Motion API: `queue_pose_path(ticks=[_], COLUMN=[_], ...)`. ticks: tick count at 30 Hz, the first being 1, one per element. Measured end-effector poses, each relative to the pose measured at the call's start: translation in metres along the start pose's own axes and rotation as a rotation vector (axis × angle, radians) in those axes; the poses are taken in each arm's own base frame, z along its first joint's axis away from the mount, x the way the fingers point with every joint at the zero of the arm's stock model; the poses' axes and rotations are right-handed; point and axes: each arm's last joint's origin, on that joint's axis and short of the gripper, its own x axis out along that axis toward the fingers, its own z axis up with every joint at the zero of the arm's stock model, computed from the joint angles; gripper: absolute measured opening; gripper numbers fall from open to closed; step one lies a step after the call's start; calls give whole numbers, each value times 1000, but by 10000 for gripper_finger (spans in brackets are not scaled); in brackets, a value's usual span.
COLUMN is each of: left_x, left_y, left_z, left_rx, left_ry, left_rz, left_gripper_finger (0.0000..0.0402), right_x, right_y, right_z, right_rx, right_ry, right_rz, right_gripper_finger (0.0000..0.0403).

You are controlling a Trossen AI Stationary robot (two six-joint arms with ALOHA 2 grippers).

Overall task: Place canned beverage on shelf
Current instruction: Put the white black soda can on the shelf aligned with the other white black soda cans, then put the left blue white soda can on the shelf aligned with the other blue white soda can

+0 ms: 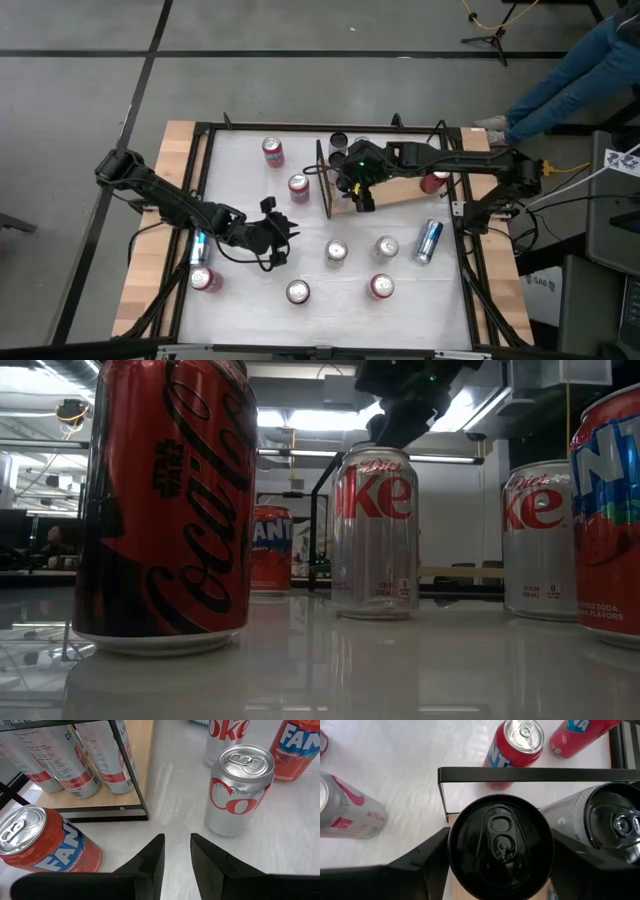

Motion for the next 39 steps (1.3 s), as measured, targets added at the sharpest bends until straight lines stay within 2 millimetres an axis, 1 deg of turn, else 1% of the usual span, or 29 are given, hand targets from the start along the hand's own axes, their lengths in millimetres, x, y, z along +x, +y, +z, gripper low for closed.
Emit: queue_pose_path(ticks=[8, 10, 15, 20, 30, 34, 39], left_x=[0, 0, 0, 0, 0, 0, 0], left_y=[0, 0, 0, 0, 0, 0, 0], left_z=[0, 0, 0, 0, 0, 0, 0], left_rx=[0, 0, 0, 0, 3, 3, 3], left_ry=[0, 0, 0, 0, 1, 1, 1], left_rz=[0, 0, 0, 0, 0, 0, 0], left_gripper_finger=[85, 85, 85, 85, 85, 85, 85], right_x=[1, 2, -4, -12, -27, -39, -57], right_y=[0, 0, -2, -4, -5, -6, -7], right_z=[-2, -3, 4, 10, 14, 18, 24], right_rx=[-4, -3, -6, -6, -5, -4, 11], right_ry=[20, 39, 25, 17, 60, 77, 92], right_rz=[-17, -17, -68, -74, -61, -54, -46], right_gripper_finger=[305, 311, 316, 316, 317, 317, 317])
